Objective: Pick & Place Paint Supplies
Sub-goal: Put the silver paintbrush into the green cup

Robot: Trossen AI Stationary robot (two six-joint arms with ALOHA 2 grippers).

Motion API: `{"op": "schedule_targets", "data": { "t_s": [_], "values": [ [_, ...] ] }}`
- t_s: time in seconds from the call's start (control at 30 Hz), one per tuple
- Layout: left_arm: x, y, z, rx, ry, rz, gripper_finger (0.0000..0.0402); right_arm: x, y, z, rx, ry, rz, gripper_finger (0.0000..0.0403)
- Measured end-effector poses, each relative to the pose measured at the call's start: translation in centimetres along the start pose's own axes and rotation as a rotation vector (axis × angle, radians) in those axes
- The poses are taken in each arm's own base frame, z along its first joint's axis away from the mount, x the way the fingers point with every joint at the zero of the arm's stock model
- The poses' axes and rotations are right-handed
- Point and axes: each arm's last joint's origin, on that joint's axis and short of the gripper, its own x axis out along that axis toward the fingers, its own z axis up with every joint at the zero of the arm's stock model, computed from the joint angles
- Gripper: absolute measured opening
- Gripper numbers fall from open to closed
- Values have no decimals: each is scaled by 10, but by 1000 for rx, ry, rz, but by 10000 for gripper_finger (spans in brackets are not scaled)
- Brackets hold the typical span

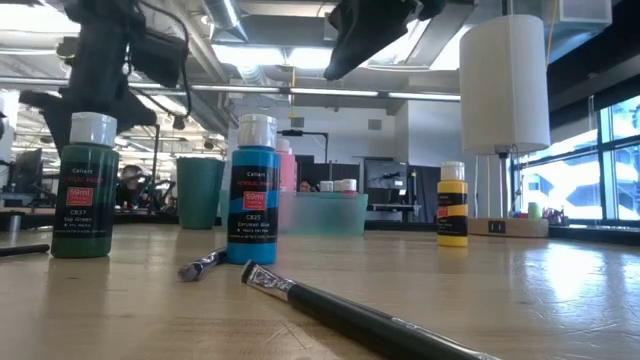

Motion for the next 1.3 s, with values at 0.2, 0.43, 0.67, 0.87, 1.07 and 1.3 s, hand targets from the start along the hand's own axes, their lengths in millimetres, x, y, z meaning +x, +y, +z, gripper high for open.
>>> {"op": "schedule_targets", "data": {
  "t_s": [0.2, 0.43, 0.67, 0.87, 1.07, 1.3],
  "values": [
    [25, -1, 1, -21, 89, 43, 145, 0, 0, -1, 36, 10, 2, 134],
    [45, -3, 1, 14, 99, 54, 145, 0, 0, -1, 41, 9, 2, 134],
    [60, -3, 0, 20, 84, 37, 145, 0, 0, -1, 40, 9, 2, 134],
    [72, 0, -5, -12, 101, 42, 145, 0, 0, -1, 40, 9, 2, 134],
    [83, 1, -7, -28, 108, 21, 145, 0, 0, -1, 36, 9, 2, 134],
    [91, 4, -10, -59, 134, -6, 145, 0, 0, -1, 33, 7, 1, 134]
  ]
}}
